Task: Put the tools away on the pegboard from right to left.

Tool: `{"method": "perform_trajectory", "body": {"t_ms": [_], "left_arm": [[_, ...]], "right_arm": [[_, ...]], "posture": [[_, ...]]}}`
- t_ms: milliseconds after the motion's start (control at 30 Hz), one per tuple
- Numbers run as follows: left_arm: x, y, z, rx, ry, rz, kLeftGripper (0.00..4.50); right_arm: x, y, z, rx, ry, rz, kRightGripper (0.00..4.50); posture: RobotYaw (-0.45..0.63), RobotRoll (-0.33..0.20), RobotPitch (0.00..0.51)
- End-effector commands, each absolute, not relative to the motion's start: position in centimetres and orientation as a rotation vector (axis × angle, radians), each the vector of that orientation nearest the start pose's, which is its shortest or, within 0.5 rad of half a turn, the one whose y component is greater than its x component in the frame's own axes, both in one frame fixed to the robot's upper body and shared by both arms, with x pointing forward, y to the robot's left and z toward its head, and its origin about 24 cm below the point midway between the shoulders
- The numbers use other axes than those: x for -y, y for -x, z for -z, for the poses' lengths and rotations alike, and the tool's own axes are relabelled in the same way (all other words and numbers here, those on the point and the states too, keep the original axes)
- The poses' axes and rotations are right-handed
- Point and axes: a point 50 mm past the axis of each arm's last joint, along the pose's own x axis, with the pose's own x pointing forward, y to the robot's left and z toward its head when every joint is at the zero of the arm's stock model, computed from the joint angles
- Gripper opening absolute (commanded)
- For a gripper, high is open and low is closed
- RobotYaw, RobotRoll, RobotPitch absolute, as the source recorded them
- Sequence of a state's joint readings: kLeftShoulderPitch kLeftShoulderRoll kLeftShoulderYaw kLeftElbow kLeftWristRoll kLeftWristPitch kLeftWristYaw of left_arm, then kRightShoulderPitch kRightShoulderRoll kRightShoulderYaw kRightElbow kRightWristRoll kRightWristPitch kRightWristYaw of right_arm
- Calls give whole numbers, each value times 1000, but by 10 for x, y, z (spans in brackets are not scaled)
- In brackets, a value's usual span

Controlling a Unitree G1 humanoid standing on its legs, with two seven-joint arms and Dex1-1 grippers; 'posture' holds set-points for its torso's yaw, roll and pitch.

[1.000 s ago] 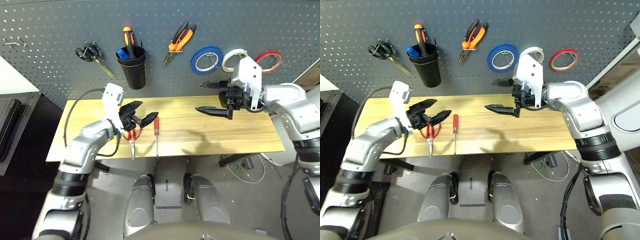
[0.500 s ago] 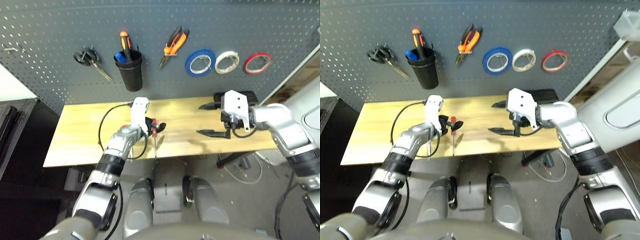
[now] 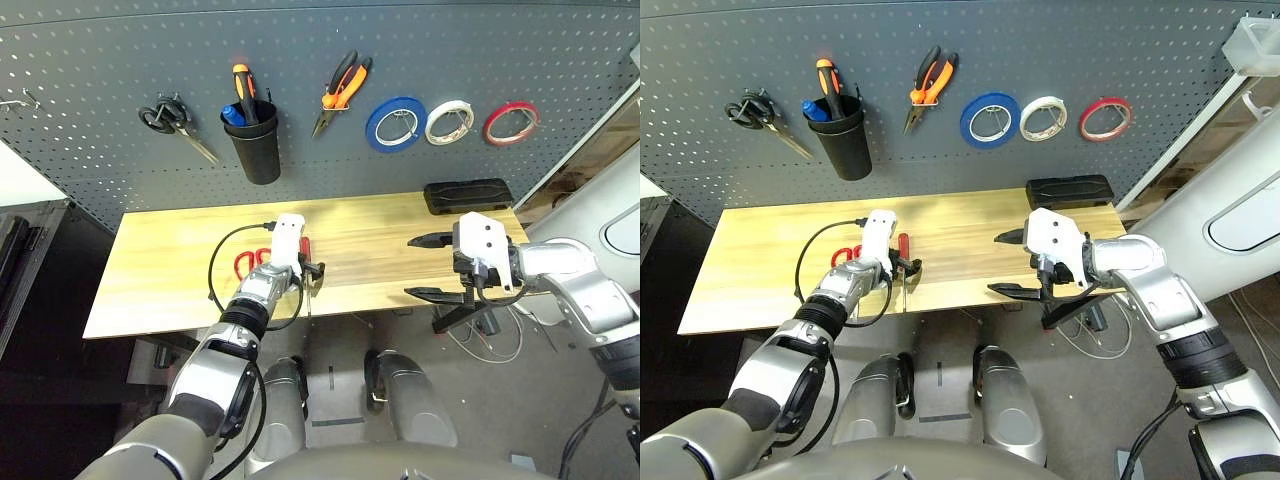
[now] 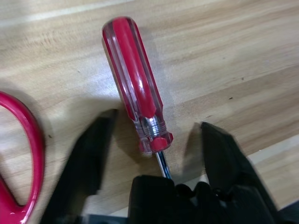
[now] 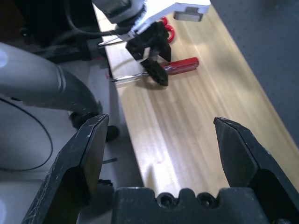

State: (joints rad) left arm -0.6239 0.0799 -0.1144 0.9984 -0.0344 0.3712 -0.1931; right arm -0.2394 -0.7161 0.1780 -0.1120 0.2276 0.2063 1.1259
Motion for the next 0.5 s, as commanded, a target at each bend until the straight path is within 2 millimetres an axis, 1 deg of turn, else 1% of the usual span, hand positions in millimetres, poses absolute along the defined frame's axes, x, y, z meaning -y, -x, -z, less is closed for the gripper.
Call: {"method": "perform_trajectory", "body": {"t_ms": [33, 67, 133, 167, 233, 300, 400, 500], "left_arm": [[-120, -317, 39, -798, -130, 297, 2247], [-120, -317, 39, -796, -126, 293, 1953], [-121, -318, 38, -785, -113, 293, 1099], [-120, -319, 36, -776, -102, 302, 777], [-118, -320, 32, -757, -82, 337, 738], [-115, -321, 22, -728, -63, 380, 738], [-114, -316, -1, -662, -53, 432, 738], [-121, -306, -25, -614, -42, 450, 738]], "right_arm": [[187, -251, -109, -252, 493, -1244, 4500], [188, -251, -109, -257, 493, -1238, 4500], [191, -251, -108, -263, 495, -1228, 4500], [193, -251, -108, -265, 496, -1223, 4500], [195, -252, -107, -262, 479, -1217, 4500], [195, -253, -109, -268, 386, -1209, 4500], [197, -256, -112, -252, 341, -1212, 4500], [201, -260, -112, -240, 301, -1221, 4500]], "posture": [[-253, 0, 187], [-252, 0, 187], [-250, 0, 187], [-243, 0, 185], [-228, 0, 181], [-217, 0, 181], [-170, 0, 177], [-120, 0, 172]]}}
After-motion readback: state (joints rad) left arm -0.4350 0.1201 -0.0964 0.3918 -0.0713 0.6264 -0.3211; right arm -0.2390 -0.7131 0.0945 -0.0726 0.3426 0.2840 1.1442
